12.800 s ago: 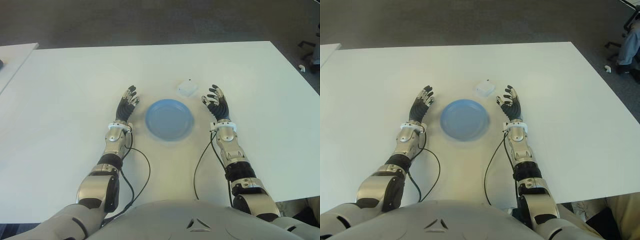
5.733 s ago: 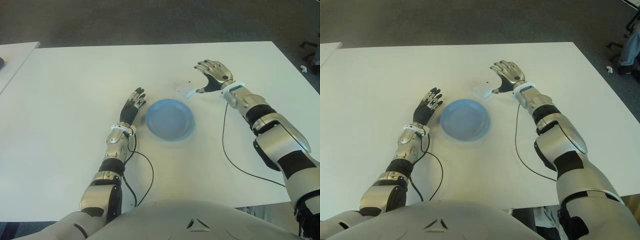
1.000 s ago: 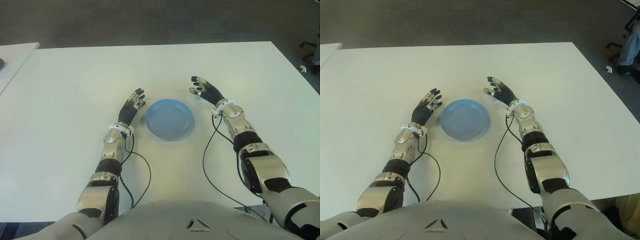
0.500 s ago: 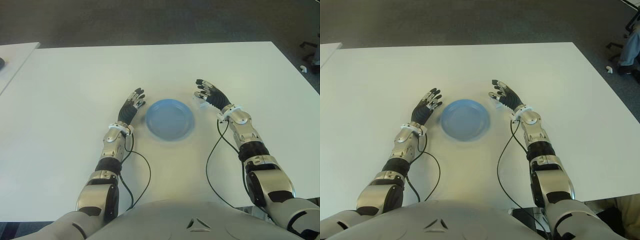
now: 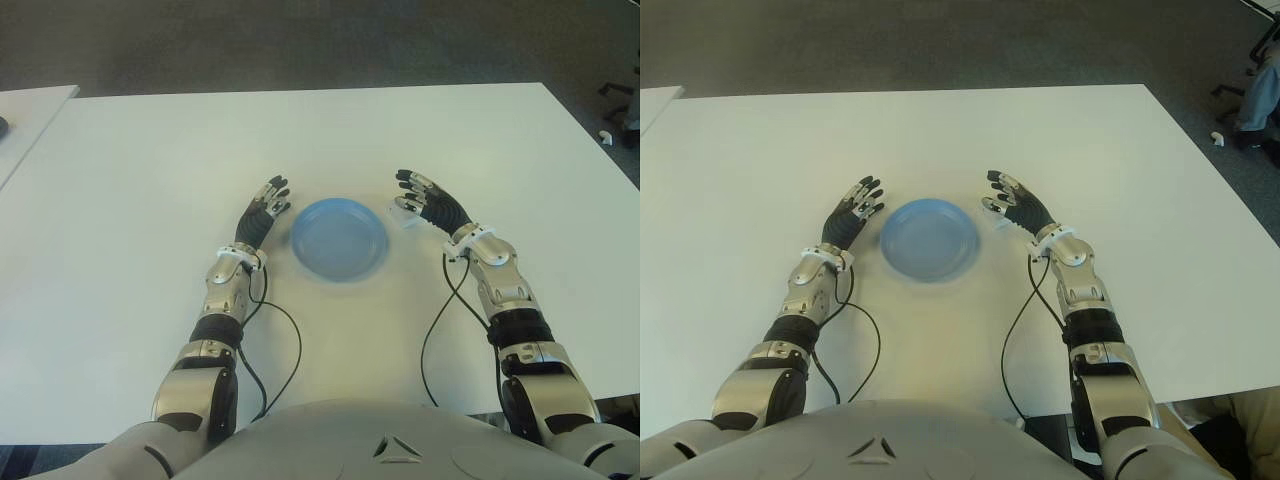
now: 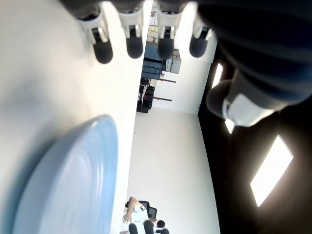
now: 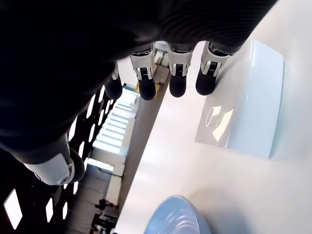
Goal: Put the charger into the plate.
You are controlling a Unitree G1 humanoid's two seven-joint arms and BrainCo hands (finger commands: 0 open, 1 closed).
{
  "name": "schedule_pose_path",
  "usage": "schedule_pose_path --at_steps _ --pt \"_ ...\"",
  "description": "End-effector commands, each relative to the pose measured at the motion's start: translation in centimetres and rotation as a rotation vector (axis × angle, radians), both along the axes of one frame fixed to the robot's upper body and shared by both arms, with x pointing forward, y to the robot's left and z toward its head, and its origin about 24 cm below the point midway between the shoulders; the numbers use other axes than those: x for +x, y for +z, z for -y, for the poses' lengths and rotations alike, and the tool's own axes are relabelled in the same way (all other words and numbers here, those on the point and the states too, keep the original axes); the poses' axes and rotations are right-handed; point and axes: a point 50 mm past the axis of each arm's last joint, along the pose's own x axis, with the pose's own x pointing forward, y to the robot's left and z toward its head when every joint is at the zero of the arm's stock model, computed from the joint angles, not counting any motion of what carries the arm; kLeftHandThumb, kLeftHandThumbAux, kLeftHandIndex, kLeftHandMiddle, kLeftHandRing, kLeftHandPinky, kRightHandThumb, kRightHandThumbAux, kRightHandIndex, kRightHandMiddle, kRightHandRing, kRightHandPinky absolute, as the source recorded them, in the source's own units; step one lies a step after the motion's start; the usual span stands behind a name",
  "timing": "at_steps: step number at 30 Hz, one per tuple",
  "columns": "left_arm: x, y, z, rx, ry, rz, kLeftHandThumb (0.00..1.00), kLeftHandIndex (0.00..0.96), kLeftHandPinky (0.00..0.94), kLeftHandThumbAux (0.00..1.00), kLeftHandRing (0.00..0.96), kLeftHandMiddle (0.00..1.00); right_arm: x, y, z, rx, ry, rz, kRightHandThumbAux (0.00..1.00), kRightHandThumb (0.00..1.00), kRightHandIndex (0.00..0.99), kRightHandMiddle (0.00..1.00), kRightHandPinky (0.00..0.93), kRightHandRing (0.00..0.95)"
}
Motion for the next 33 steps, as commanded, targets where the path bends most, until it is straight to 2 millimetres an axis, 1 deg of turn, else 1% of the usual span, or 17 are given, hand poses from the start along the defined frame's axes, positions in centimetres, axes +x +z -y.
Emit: schedule_pose_path --at_steps 1,14,23,27,33 --pt "-0.6 -1.0 -0.3 0.004 0.004 -0.053 0.0 0.035 0.0 0.567 0.029 0.07 -1.6 -1.4 1.0 -0.02 -0.015 -0.073 0.552 0.0 0.0 0.0 0.0 0.0" --pt "-0.5 -1.1 -0.4 0.005 0.013 -0.055 0.0 0.037 0.0 0.567 0.029 0.066 -4.0 -0.9 1.8 -0.026 -0.043 -0.079 0.539 0.0 0.0 0.0 0.0 0.0" --pt "-0.4 -1.1 -0.5 -0.004 0.015 -0.057 0.0 0.054 0.0 0.543 0.029 0.069 -6.0 -0.4 2.4 -0.048 -0.048 -0.096 0.511 0.0 0.0 0.0 0.0 0.0" --pt "-0.4 -1.0 -0.5 -0.005 0.014 -0.055 0.0 0.061 0.0 0.524 0.031 0.075 -6.5 -0.3 2.7 -0.059 -0.047 -0.105 0.5 0.0 0.0 0.0 0.0 0.0" --pt "-0.4 -1.0 -0.6 0.001 0.011 -0.056 0.0 0.069 0.003 0.507 0.03 0.079 -6.8 -0.1 2.7 -0.062 -0.044 -0.11 0.485 0.0 0.0 0.0 0.0 0.0"
